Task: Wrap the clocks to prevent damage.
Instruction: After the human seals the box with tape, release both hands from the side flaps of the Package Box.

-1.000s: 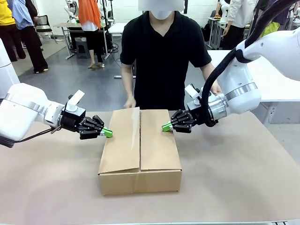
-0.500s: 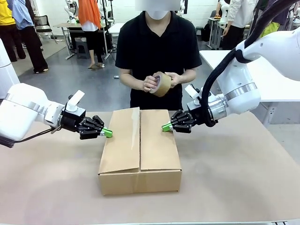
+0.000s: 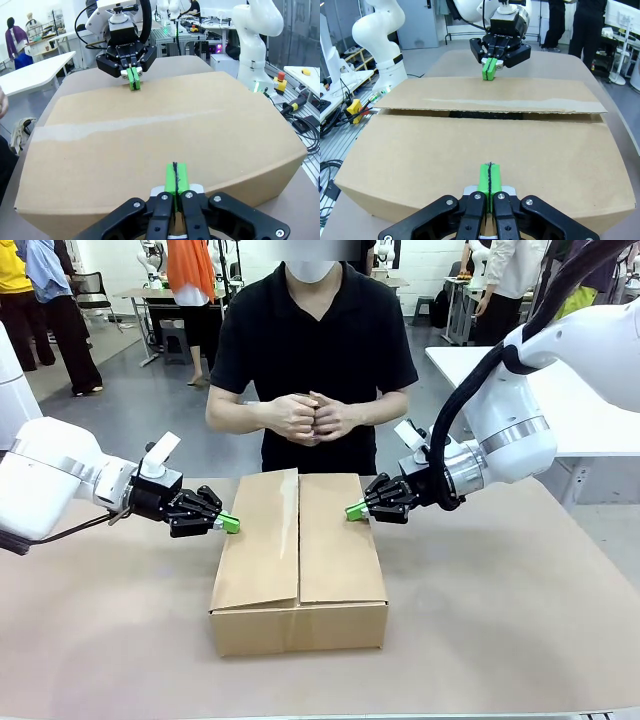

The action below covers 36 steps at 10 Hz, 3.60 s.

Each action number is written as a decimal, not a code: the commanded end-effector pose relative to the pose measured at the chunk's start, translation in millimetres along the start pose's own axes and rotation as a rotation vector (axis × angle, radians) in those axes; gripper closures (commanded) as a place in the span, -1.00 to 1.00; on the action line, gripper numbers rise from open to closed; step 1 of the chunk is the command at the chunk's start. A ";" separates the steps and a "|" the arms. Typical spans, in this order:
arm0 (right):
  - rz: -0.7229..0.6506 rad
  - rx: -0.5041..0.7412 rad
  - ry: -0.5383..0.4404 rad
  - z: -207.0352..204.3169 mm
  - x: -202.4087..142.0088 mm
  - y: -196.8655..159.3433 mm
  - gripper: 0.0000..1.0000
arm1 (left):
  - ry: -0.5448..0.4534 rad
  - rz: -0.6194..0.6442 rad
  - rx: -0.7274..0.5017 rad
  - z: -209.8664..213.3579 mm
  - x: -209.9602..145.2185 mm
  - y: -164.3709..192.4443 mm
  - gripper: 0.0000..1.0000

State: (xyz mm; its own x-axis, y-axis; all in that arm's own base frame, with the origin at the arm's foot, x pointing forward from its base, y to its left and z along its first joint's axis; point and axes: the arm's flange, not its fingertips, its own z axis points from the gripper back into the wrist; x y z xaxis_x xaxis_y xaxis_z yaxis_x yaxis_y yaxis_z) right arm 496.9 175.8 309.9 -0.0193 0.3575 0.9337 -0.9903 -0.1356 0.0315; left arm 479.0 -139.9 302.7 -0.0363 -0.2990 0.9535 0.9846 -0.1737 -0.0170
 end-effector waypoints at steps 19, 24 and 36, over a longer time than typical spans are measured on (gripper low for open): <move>-0.007 -0.004 0.006 -3.0 -3.3 0.3 0.98 | 0.010 0.002 0.007 -0.1 -3.0 -0.3 0.99; -0.007 -0.004 0.006 -3.0 -3.3 0.3 0.98 | 0.010 0.002 0.007 -0.1 -3.0 -0.3 0.99; -0.007 -0.004 0.006 -3.0 -3.3 0.3 0.98 | 0.010 0.002 0.007 -0.1 -3.0 -0.3 0.99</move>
State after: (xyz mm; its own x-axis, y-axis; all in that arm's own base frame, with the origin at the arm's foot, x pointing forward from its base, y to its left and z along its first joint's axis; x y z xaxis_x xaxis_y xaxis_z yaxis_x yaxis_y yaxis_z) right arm 496.9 175.8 309.3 -0.0183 0.3577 0.9337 -0.9902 -0.1356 0.0326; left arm 479.0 -139.7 301.7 -0.0346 -0.3002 0.9532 0.9846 -0.1738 -0.0189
